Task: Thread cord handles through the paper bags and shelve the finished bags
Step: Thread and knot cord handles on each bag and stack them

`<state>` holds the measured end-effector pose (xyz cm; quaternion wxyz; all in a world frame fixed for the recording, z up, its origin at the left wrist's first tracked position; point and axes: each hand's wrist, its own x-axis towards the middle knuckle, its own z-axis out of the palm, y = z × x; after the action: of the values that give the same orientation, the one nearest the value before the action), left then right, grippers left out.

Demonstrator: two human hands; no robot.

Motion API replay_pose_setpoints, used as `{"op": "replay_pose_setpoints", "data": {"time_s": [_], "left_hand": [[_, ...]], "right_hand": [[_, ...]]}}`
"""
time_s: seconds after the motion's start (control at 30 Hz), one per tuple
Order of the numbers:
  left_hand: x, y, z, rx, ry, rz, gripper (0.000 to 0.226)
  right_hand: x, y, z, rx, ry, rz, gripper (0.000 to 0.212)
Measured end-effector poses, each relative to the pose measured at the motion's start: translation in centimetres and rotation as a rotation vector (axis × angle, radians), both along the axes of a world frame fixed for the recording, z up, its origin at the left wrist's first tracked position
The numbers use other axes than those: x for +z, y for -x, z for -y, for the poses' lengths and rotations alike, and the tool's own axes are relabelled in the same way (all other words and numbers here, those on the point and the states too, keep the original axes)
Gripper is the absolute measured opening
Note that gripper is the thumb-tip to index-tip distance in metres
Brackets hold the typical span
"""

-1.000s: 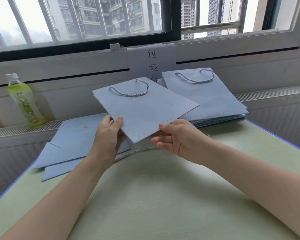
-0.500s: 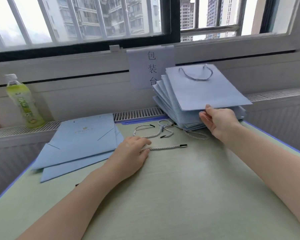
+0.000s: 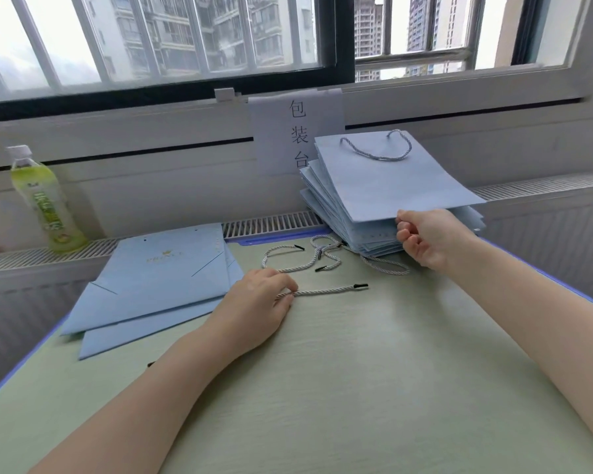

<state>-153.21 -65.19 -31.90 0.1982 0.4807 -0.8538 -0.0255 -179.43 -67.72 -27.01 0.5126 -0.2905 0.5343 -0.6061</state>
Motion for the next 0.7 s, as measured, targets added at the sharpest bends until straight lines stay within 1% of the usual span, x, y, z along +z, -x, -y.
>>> {"op": "replay_pose_setpoints", "data": {"time_s": [0.07,0.23,0.3,0.37,0.4,0.43,0.5,0.6,0.63,0.67,0.7], "left_hand": [[0.0,0.0,-0.1,0.001,0.001,0.001,0.024],[0.3,0.1,-0.2,0.064,0.041,-0.002,0.022],[0.5,-0.1,-0.2,0.121,0.082,0.008,0.022],[0.8,-0.3,-0.2,0.174,0.103,0.009,0.019],[0.9,-0.5,-0.2,0.188,0.104,0.010,0.016],[1.0,-0.5,-0.3,0.195,0.105,0.014,0.015],[1.0,-0.5,-0.4,0.199,0.102,0.023,0.014],[1.0,-0.1,-0.7,0.180,0.117,-0.051,0.011],[1.1,0.1,-0.8,0.153,0.127,-0.095,0.008],[1.1,0.3,-1.0,0.119,0.142,-0.131,0.006],[1.2,0.5,-1.1,0.086,0.158,-0.154,0.005]], "right_hand": [[0.0,0.1,-0.1,0.003,-0.012,-0.012,0.025],[-0.2,-0.2,-0.6,-0.062,0.007,0.045,0.028],[-0.1,-1.0,-0.9,-0.078,0.032,0.015,0.029],[-0.1,-2.2,-1.4,-0.056,0.079,-0.076,0.032],[-0.1,-2.9,-1.8,-0.027,0.129,-0.172,0.034],[-0.3,-3.6,-2.1,0.008,0.199,-0.312,0.037],[-0.9,-5.2,-2.9,0.084,0.380,-0.671,0.037],[-2.2,-7.0,-3.8,0.228,0.589,-1.217,0.024],[-2.6,-7.4,-4.0,0.286,0.621,-1.371,0.026],[-3.0,-7.7,-4.1,0.341,0.625,-1.501,0.032],[-3.3,-7.9,-4.1,0.381,0.614,-1.578,0.035]]}}
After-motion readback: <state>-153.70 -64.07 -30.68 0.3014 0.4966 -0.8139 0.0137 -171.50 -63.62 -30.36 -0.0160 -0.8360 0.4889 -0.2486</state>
